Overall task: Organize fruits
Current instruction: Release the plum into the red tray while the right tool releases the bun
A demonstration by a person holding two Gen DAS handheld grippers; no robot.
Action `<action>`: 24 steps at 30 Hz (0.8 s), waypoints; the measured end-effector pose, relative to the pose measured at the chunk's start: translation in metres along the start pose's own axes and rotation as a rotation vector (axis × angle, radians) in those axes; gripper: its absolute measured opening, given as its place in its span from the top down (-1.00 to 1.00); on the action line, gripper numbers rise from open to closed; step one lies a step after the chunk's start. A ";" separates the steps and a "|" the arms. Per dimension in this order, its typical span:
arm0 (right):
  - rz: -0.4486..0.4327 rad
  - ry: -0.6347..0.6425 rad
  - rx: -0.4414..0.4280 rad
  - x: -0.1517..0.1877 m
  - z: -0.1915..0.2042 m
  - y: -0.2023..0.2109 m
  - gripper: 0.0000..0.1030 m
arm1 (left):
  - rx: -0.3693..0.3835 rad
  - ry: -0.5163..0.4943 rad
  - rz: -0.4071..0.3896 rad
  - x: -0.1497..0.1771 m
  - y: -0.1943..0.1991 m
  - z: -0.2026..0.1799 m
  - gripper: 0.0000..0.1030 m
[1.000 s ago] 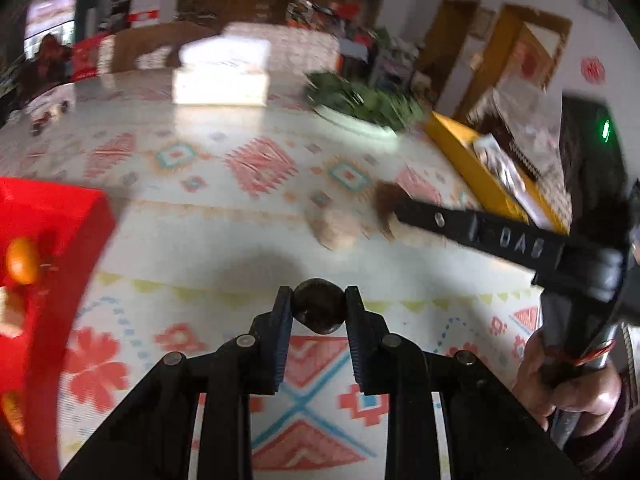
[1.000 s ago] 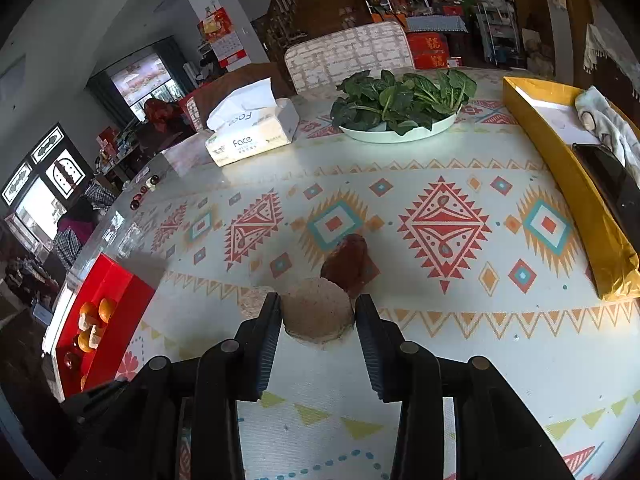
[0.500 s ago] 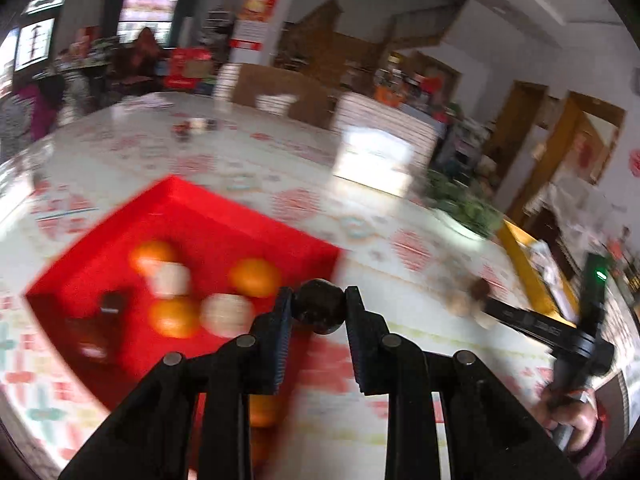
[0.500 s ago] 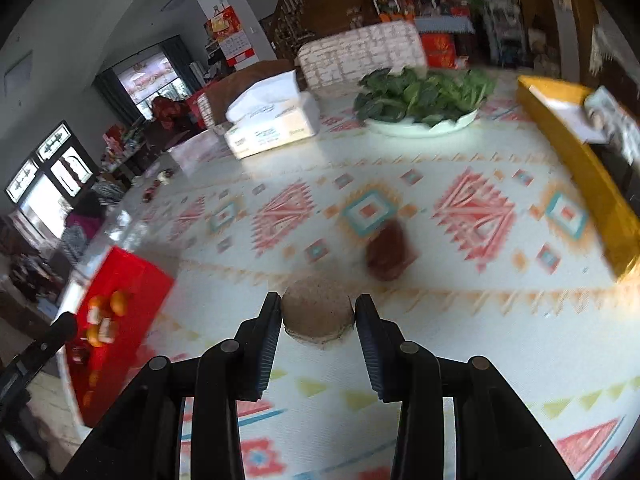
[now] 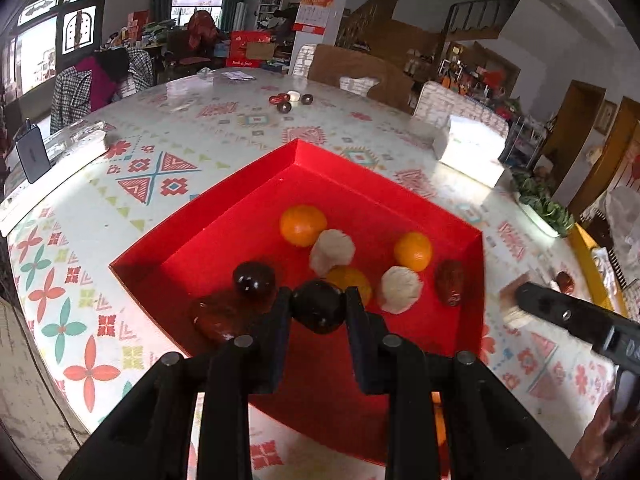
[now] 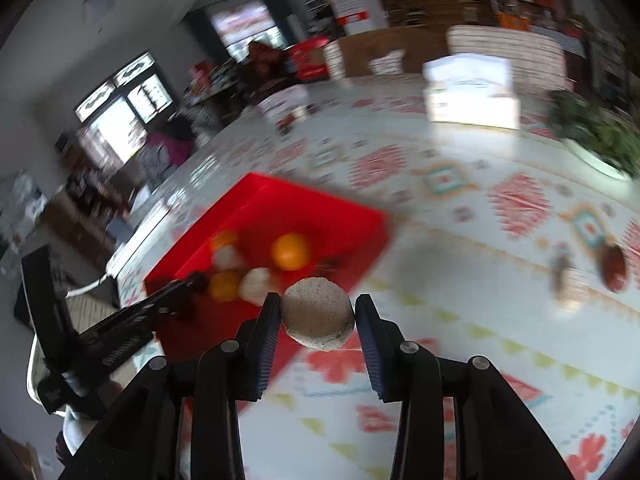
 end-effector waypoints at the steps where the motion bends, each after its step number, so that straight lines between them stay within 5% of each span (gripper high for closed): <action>1: 0.010 0.018 -0.010 0.000 0.011 -0.005 0.19 | -0.007 0.000 0.007 0.001 -0.002 0.003 0.50; 6: 0.049 0.091 -0.036 0.006 0.054 -0.028 0.19 | 0.022 0.038 0.011 0.005 -0.003 0.013 0.40; 10: 0.068 0.140 -0.024 0.008 0.073 -0.043 0.19 | 0.041 0.061 -0.044 0.000 0.012 0.019 -0.12; 15: 0.084 0.167 -0.024 0.015 0.086 -0.053 0.18 | 0.051 0.083 -0.098 -0.009 0.032 0.025 -0.14; 18: 0.078 0.165 -0.024 0.014 0.089 -0.052 0.11 | 0.012 0.064 -0.123 -0.012 0.042 0.022 -0.17; 24: 0.017 0.155 0.023 0.013 0.076 -0.027 -0.03 | -0.088 -0.046 -0.167 -0.014 0.052 -0.003 -0.54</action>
Point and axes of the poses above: each gripper's, at about its wrist camera, not at the fingertips, and y roughly against the way its jaws point, z to its left, x to its underside, the point moved 3 cm from there along -y, roughly the way its jaws point, and after that the axes turned 15 degrees about x, right-handed, at the moved point
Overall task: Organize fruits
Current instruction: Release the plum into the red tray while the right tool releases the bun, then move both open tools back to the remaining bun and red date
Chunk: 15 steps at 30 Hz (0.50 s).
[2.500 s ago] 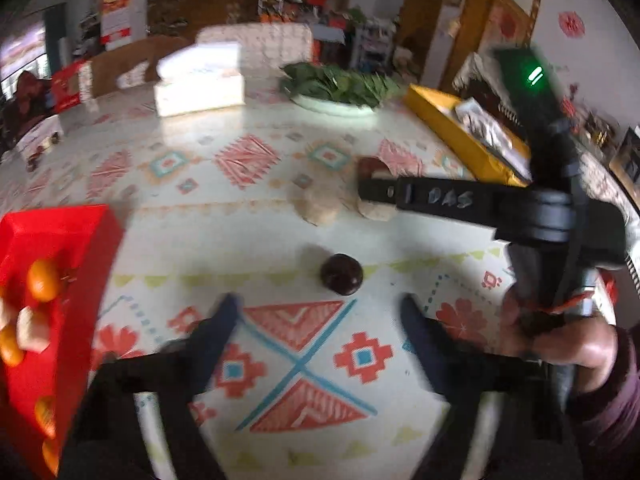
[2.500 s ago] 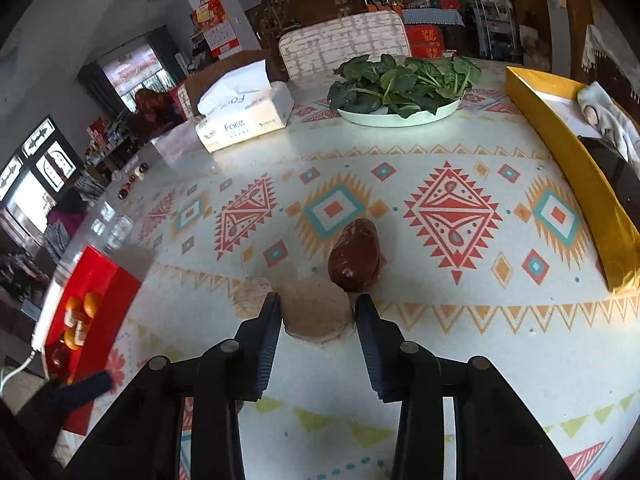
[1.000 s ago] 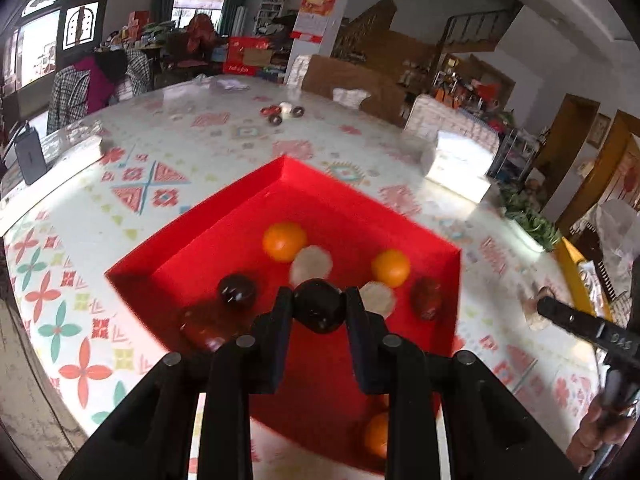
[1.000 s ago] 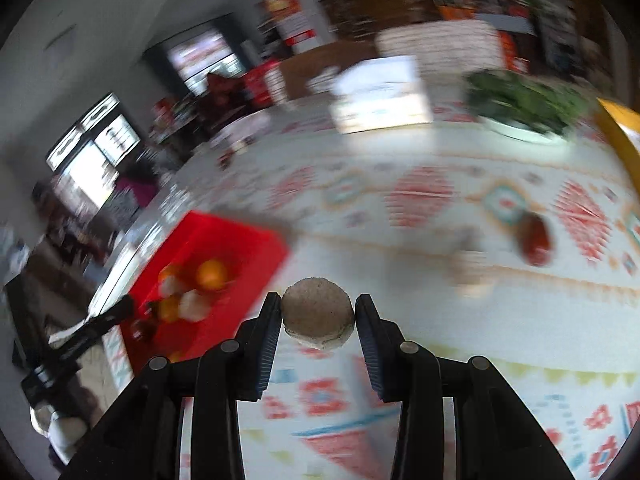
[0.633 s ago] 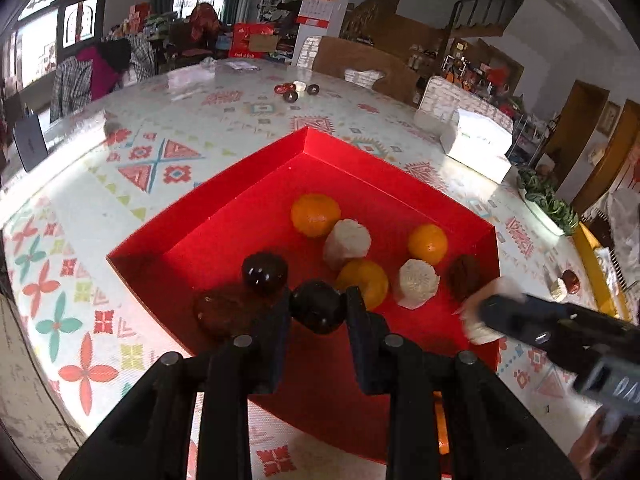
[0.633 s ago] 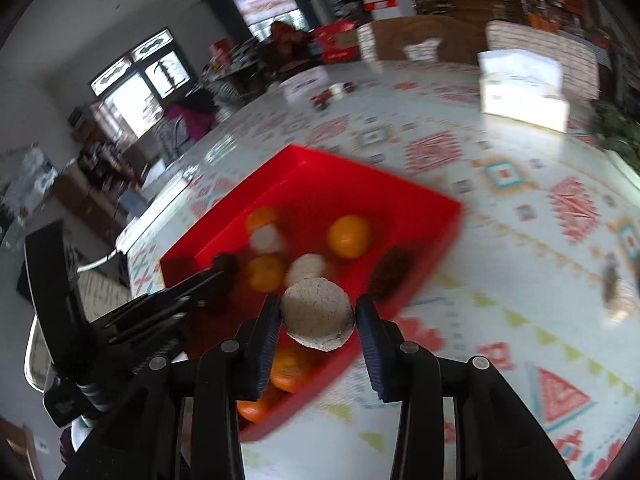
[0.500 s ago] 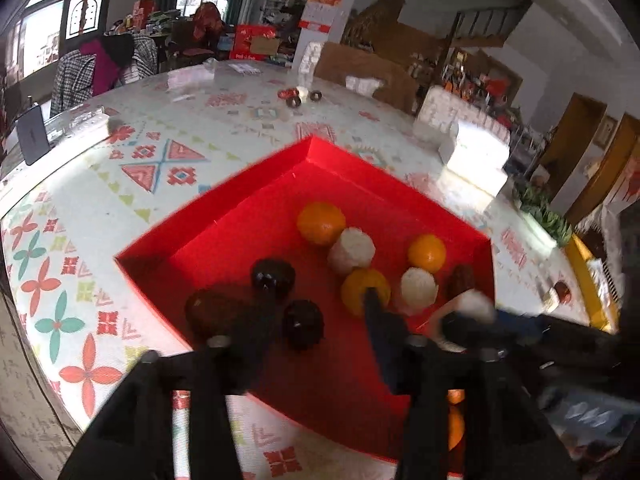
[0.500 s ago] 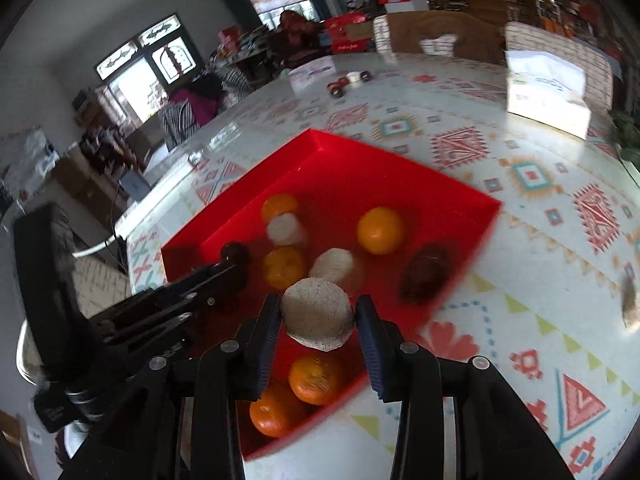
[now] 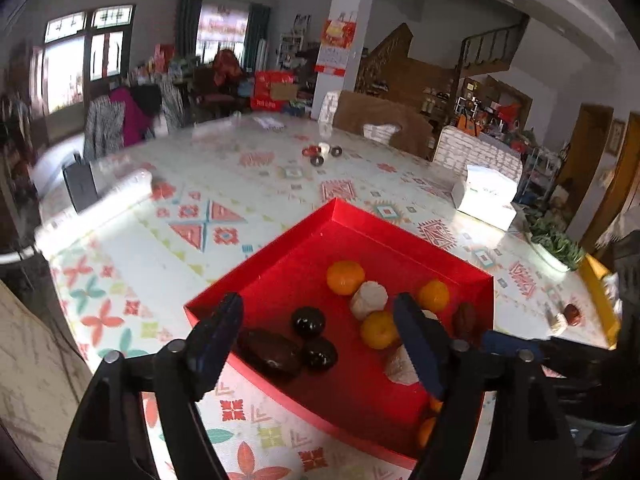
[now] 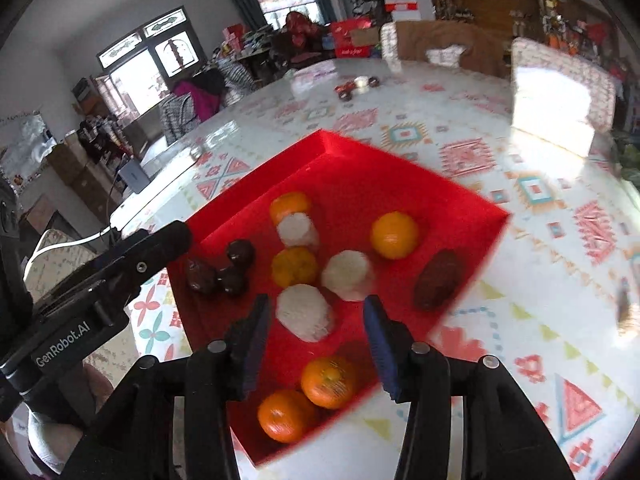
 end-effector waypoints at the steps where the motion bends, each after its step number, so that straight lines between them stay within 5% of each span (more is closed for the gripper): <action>1: -0.011 -0.005 0.017 0.002 -0.006 0.006 -0.04 | 0.001 -0.020 0.000 0.000 0.000 -0.006 -0.63; 15: -0.051 -0.123 0.121 0.036 -0.083 0.056 -0.16 | 0.060 -0.207 0.036 0.012 0.011 -0.088 -0.75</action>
Point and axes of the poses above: each gripper's, at about its wrist camera, not at the fingertips, and y roughly against the way its jaws point, z to its left, x to its underside, the point moved 3 cm from there along -y, roughly the way its jaws point, and after that the axes turned 15 degrees about x, right-handed, at the moved point
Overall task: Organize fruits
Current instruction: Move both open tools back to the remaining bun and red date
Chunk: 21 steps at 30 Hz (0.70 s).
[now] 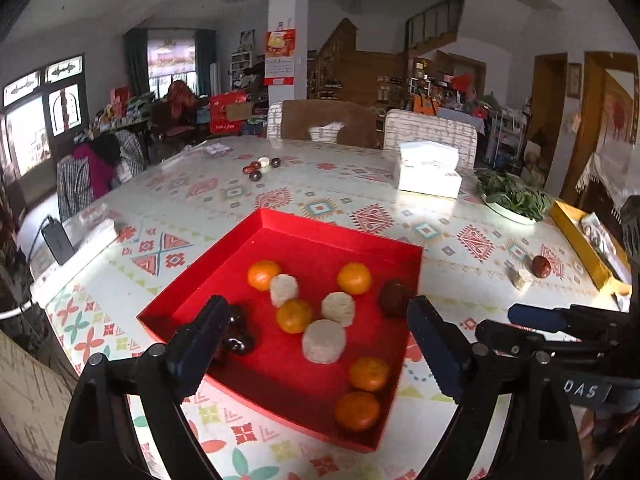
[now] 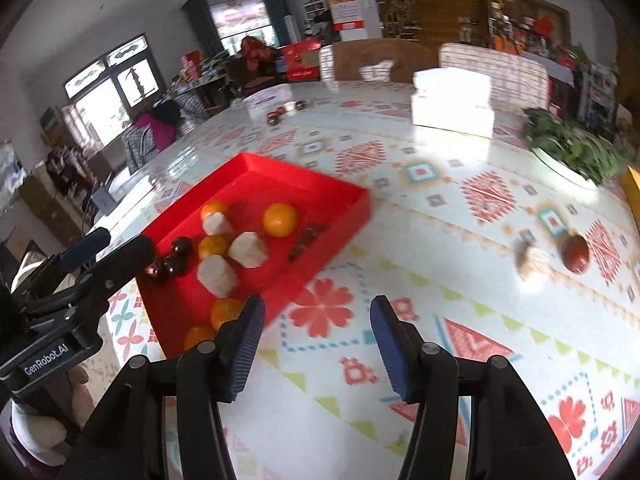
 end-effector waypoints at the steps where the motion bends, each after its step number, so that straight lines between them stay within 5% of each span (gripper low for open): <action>1: -0.002 -0.013 0.001 0.002 -0.006 0.002 -0.16 | 0.001 -0.007 0.001 0.000 0.001 -0.004 -0.75; 21: -0.026 -0.135 0.040 0.025 -0.078 0.030 -0.31 | -0.005 -0.136 0.040 0.004 -0.004 -0.067 -0.75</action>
Point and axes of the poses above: each gripper's, at about its wrist camera, not at the fingertips, and y roughly against the way its jaws point, z to its left, x to its underside, the point moved 3 cm from there along -y, roughly the way its jaws point, and after that the axes turned 15 degrees about x, right-handed, at the moved point
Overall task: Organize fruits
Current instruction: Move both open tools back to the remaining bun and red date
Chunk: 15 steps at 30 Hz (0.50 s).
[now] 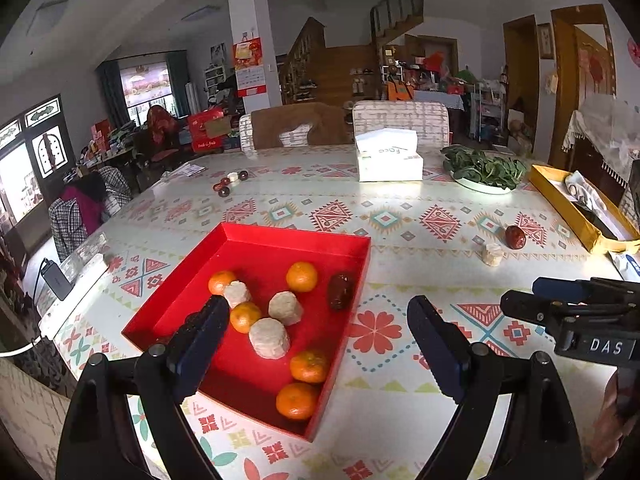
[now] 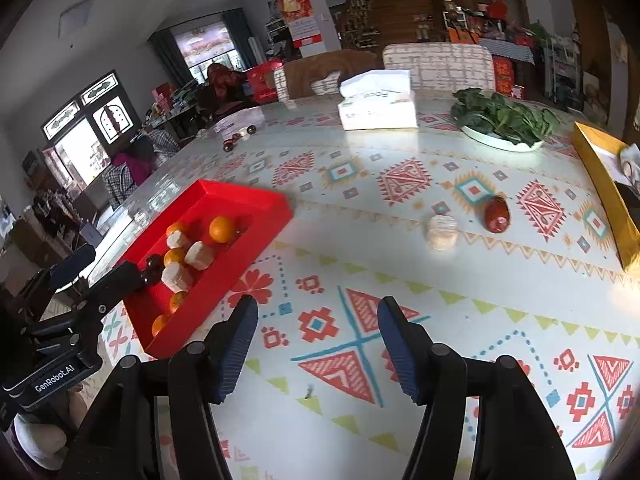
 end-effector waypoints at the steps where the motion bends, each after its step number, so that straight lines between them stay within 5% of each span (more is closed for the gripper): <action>1: 0.002 -0.006 0.001 0.000 -0.003 0.000 -0.31 | 0.001 -0.001 0.001 0.000 0.000 -0.001 -0.75; 9: 0.010 -0.031 0.034 0.003 -0.028 -0.003 -0.31 | 0.032 -0.007 0.024 0.001 -0.009 -0.007 -0.75; 15: 0.011 -0.097 0.133 0.000 -0.083 -0.004 -0.31 | 0.076 0.019 0.040 0.004 -0.019 -0.006 -0.75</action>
Point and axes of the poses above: each gripper's, at about its wrist camera, not at the fingertips, and y roughly against the way its jaws point, z to its left, x to its underside, the point moved 3 cm from there along -y, roughly the way its jaws point, and after that the axes turned 15 degrees about x, right-handed, at the moved point
